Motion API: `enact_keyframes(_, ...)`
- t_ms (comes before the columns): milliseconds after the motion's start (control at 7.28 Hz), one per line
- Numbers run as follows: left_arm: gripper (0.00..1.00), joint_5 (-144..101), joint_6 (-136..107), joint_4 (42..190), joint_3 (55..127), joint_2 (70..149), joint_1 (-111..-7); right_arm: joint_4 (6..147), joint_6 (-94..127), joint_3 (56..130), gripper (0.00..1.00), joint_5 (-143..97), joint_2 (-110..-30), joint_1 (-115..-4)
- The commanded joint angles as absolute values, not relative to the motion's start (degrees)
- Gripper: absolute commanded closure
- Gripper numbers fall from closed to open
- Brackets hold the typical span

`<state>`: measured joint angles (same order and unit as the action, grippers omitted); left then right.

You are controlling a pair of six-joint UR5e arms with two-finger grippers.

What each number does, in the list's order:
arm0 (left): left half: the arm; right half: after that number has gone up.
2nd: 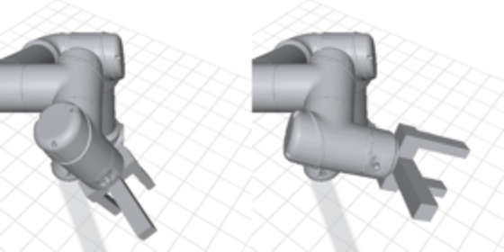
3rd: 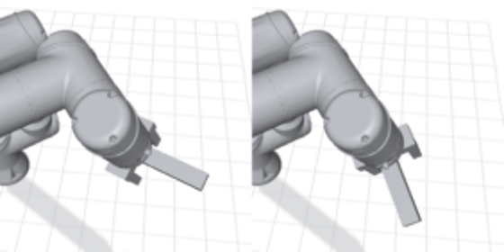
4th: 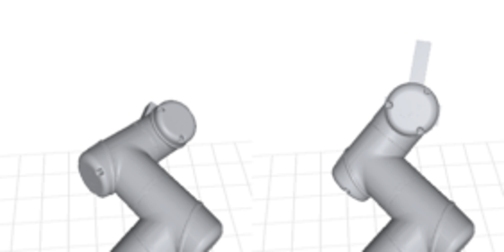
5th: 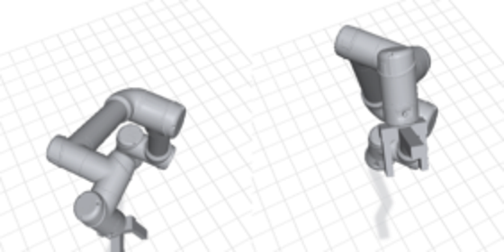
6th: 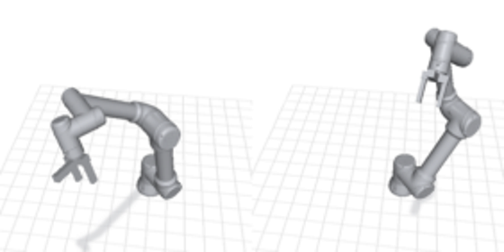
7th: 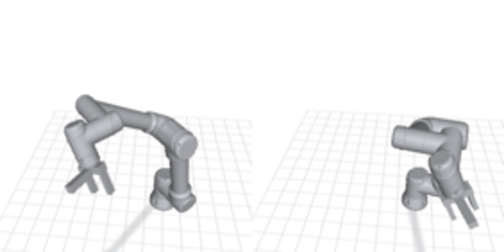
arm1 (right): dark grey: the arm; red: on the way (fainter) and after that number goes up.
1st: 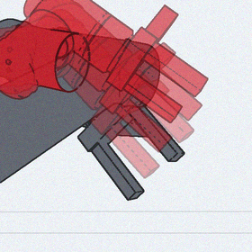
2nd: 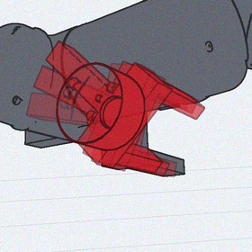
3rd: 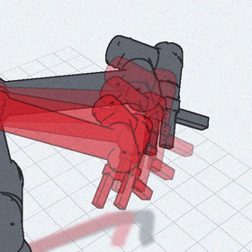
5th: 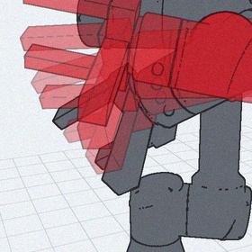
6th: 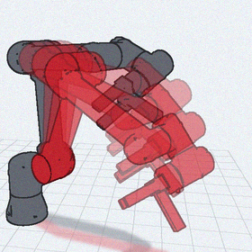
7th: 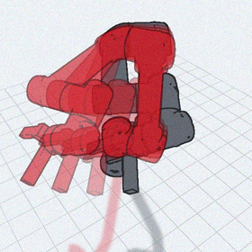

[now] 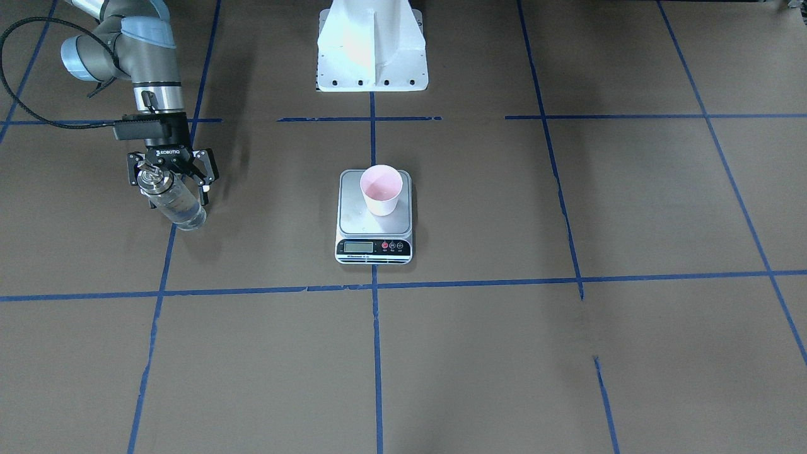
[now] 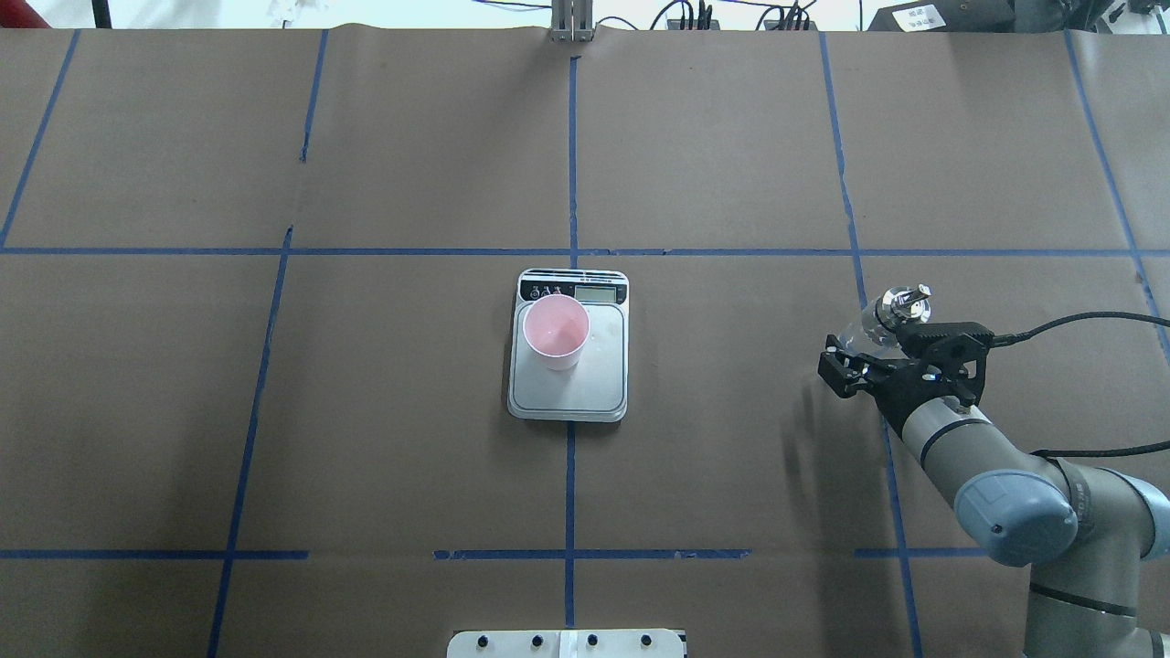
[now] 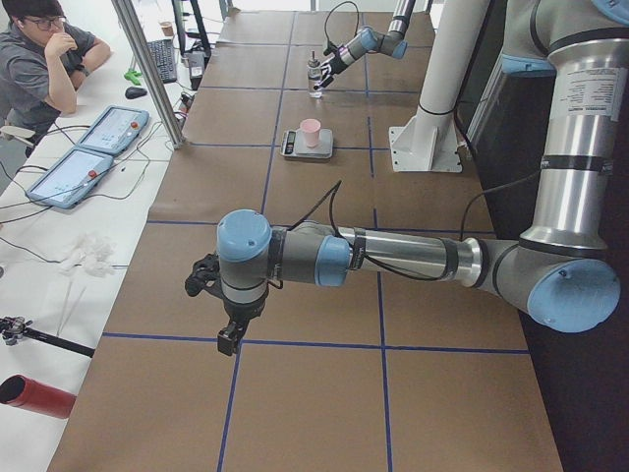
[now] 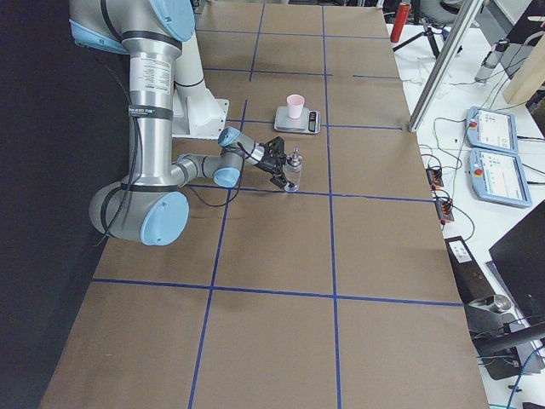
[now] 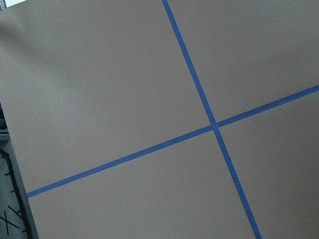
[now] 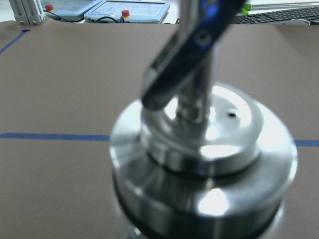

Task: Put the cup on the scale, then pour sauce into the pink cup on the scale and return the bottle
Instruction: 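Lift the sauce bottle with the right gripper toward the pink cup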

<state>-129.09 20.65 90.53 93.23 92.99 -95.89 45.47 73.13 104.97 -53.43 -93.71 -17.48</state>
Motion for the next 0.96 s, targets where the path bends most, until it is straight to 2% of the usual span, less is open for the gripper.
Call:
enact_keyframes(0, 0.0, -129.1, 20.7, 90.5, 93.3, 93.0, -95.9, 45.4, 73.1, 104.9, 0.01, -51.2, -93.6, -17.5)
enact_keyframes(137, 0.0, -129.1, 20.7, 90.5, 93.3, 93.0, -95.9, 45.4, 73.2, 104.9, 0.1, -50.5, -93.5, -17.5)
enact_keyframes(275, 0.0, -129.1, 20.7, 90.5, 93.3, 93.0, -95.9, 44.0, 73.2, 104.9, 0.77, -49.6, -93.6, -17.5)
enact_keyframes(412, 0.0, -129.1, 20.7, 90.5, 93.3, 93.0, -95.9, 42.4, 73.2, 103.3, 1.0, -49.1, -93.6, -17.6)
enact_keyframes(824, 0.0, -129.1, 20.7, 90.5, 93.3, 93.0, -95.9, 40.5, 73.1, 103.2, 1.0, -47.4, -93.5, -17.7)
